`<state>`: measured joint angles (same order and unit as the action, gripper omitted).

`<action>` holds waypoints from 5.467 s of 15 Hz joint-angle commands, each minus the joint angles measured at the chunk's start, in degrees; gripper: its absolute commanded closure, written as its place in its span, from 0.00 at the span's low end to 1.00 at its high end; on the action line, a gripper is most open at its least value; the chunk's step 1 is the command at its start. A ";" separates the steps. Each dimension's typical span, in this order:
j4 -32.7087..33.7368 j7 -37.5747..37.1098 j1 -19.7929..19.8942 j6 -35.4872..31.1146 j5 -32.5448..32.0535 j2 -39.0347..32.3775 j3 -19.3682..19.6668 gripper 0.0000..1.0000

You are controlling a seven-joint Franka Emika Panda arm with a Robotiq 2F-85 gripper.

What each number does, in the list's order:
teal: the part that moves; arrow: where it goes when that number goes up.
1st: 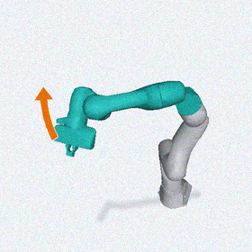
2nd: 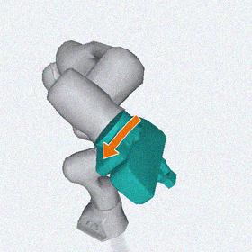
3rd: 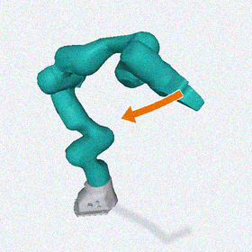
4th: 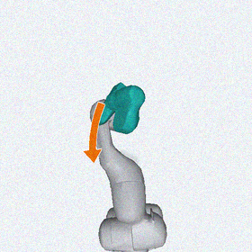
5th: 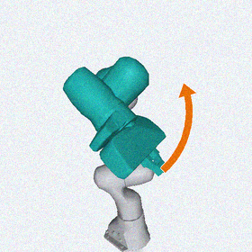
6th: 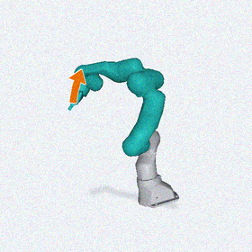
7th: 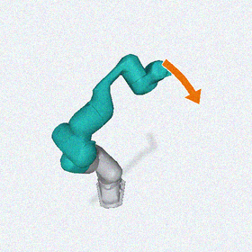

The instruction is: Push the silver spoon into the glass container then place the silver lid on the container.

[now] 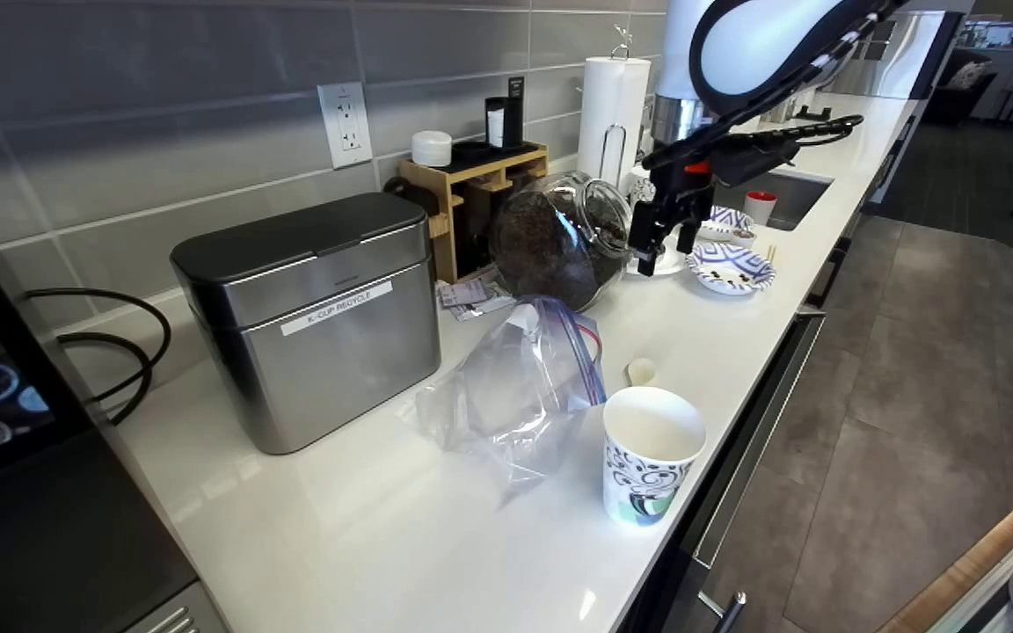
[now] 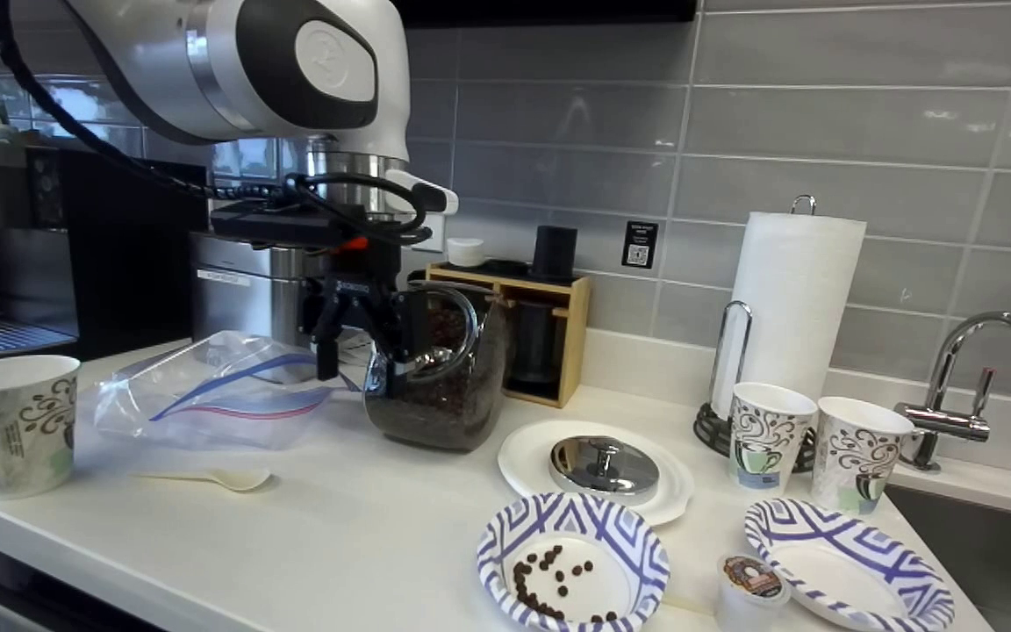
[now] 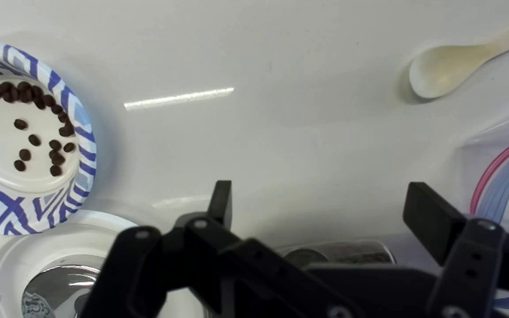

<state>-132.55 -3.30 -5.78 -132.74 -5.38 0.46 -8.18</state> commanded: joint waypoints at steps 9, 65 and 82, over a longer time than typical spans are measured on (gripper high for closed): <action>-0.06 6.18 0.05 -4.78 -0.13 -1.94 1.86 0.14; 10.82 11.50 -1.16 -8.03 -0.61 -7.15 0.77 0.92; 10.96 5.99 -1.97 -9.65 -3.73 -8.29 0.78 0.34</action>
<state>-122.01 3.71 -7.32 -142.28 -9.16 -7.30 -7.50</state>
